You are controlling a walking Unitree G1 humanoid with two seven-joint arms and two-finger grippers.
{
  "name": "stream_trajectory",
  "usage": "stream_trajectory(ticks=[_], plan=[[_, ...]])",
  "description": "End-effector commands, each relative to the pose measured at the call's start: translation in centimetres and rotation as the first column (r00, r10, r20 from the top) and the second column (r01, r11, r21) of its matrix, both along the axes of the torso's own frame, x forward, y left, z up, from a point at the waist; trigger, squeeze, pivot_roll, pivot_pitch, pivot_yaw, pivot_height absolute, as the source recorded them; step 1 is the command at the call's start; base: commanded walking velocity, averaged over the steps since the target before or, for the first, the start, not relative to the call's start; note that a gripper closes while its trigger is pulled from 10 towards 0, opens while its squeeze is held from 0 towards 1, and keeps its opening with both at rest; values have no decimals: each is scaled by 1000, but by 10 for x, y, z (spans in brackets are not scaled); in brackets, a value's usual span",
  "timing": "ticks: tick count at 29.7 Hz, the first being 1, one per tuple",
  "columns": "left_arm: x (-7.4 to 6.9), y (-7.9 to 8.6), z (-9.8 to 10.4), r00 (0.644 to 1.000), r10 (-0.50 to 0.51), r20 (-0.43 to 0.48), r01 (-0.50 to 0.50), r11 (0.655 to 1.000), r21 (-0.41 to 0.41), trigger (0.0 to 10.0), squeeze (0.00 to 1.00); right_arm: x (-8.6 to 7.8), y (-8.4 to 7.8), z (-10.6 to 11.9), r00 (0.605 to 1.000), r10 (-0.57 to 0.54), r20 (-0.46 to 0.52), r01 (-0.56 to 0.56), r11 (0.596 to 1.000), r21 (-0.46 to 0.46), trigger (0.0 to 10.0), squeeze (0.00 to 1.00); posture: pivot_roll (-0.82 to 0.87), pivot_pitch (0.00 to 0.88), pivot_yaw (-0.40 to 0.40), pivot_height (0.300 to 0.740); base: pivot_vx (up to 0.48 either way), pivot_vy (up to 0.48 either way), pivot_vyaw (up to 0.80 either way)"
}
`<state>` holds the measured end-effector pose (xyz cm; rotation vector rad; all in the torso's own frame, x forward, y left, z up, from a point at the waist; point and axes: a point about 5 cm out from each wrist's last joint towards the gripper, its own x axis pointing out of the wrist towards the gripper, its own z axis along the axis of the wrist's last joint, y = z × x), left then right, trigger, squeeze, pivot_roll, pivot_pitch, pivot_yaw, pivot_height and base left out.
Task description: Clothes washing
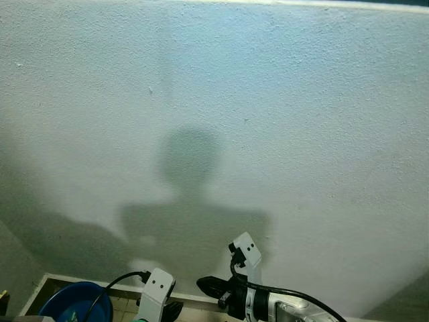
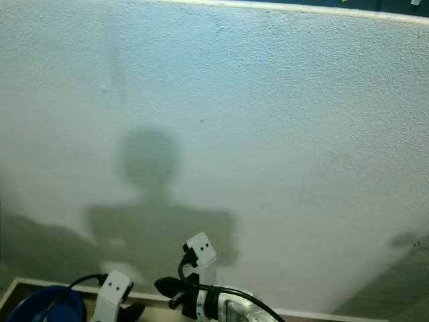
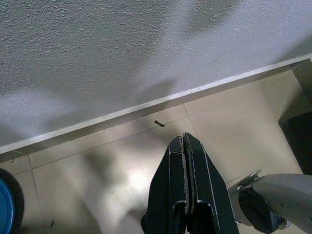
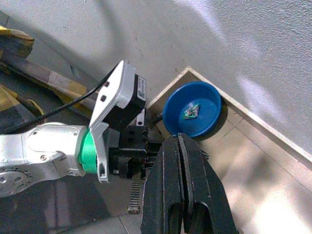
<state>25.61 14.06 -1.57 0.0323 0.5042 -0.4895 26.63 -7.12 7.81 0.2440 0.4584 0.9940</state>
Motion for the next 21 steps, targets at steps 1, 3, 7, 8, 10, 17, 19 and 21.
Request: stream_trajectory(ticks=[1,3,7,8,10,17,19,21], plan=[[-8,0,-8,999,-9,-45,9,1000,8,10000,0,-2,0,-3,1000,4,-20,-3,1000,16,10000,0,-17,74,64,740,0,0,0],[-9,0,-9,999,-13,-45,14,1000,19,10000,0,-1,1,-4,1000,9,-22,-9,1000,2,10000,0,-2,51,62,740,0,0,0],[-9,1,-9,999,-15,-41,16,1000,25,10000,0,-2,3,-3,999,34,-26,-34,999,23,10000,0,-2,61,54,740,0,0,0],[-9,2,-10,999,-19,-47,20,999,31,10000,0,-2,5,-2,999,33,-20,-33,999,17,10000,0,-2,61,55,740,0,0,0],[-9,2,-10,999,-17,-44,19,999,37,10000,0,-2,5,-3,999,34,-25,-33,999,16,10000,0,14,41,65,740,0,0,0],[-11,6,-12,998,-13,-54,16,998,53,10000,0,-5,9,-5,999,35,-39,-33,998,46,10000,0,12,60,82,740,0,0,0],[-12,6,-12,998,-10,-61,13,998,53,10000,0,-5,9,-3,999,33,-32,-32,999,44,10000,0,6,72,80,740,0,0,0],[-12,6,-13,998,-5,-68,9,999,53,10000,0,-5,9,-2,999,31,-24,-30,999,35,10000,0,8,72,80,740,0,0,0]])
